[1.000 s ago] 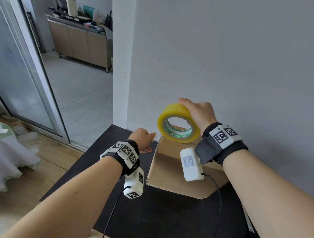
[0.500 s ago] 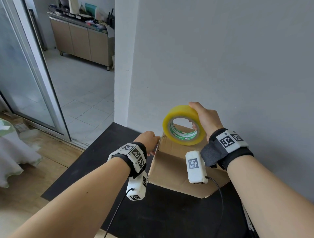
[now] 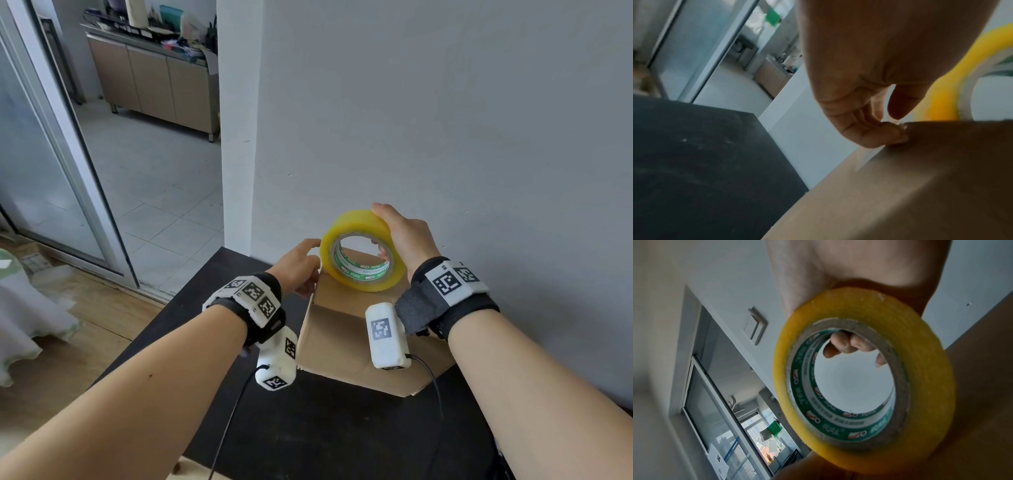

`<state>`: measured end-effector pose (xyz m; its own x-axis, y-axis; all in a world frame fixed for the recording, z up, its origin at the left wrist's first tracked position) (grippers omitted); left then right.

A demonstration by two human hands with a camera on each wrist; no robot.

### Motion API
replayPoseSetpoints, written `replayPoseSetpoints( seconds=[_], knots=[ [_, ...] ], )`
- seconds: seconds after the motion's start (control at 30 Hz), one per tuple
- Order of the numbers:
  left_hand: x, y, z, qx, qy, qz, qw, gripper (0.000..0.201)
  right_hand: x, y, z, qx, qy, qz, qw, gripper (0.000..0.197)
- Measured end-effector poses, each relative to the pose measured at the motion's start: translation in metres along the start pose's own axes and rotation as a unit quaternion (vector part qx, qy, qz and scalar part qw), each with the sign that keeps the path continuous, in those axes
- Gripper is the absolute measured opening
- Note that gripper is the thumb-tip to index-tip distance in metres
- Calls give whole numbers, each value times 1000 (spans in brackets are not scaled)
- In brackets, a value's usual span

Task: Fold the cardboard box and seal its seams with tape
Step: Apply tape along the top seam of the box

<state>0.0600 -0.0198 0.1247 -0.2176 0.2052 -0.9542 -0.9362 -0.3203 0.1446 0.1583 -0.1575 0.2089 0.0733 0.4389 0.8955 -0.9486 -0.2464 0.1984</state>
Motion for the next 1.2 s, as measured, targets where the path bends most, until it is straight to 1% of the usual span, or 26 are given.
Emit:
replayPoseSetpoints(
  seconds=[0.03,0.1,0.17,0.23,0.3,0.33,0.4,0.47,0.53,0.6,0.67,0.77,0.83,0.97,1.0,1.03,1.1,1.2],
  knots=[
    [-3,0,-2,8,28,-4,1000,44,-1,0,0,0,1,-1,1000,50],
    [-7,1,-4,26,47,-19,998,44,-2,-1,1,5,2,-1,1000,52],
    [-8,3,-5,50,79,-20,995,48,-2,-1,1,9,1,1,1000,54],
    [-13,7,-10,104,112,-17,988,53,-2,-1,1,9,0,2,1000,52],
    [-20,11,-18,169,91,-37,981,58,-2,-1,1,8,-1,2,1000,48],
    [-23,12,-20,185,60,-55,979,62,-2,-1,1,7,0,2,1000,49],
    [-25,13,-21,177,-1,-78,981,71,-2,1,-1,10,4,-1,1000,55],
    [-30,13,-26,162,-22,-112,980,64,-1,2,-2,14,6,-3,1000,61],
    [-35,13,-35,166,-16,-140,976,57,-1,2,-1,14,3,-4,1000,58],
    [-34,11,-40,166,-18,-139,976,59,-1,1,1,15,-3,-7,1000,53],
    [-33,10,-41,168,-34,-128,977,66,-1,1,1,24,-3,-6,1000,54],
    [-29,9,-39,164,-66,-106,979,88,0,3,0,35,4,-9,999,55],
    [-28,8,-38,163,-75,-101,979,88,1,3,0,39,-7,-15,999,51],
    [-26,5,-39,166,-97,-103,976,76,2,4,4,32,-14,-10,999,48],
    [-25,4,-39,168,-101,-101,975,70,3,4,5,31,-9,-7,999,48],
    [-24,3,-38,167,-100,-96,976,70,4,4,6,29,-3,-5,1000,48],
    [-19,1,-36,158,-105,-82,978,77,6,4,9,21,11,4,1000,49],
    [-10,-3,-31,146,-125,-55,980,95,9,5,22,0,61,31,998,53]
  ],
)
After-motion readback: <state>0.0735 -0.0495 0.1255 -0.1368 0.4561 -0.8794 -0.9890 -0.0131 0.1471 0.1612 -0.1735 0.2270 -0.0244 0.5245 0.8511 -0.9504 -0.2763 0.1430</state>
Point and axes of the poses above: each hand's wrist, its own y-axis away from the middle knuckle, its own z-axis out of the back of the hand, x = y × z, the point moved 8 cm from there along -y, towards the middle knuckle, and after that the axes turned 8 degrees about -z, right-handed, at the moved point
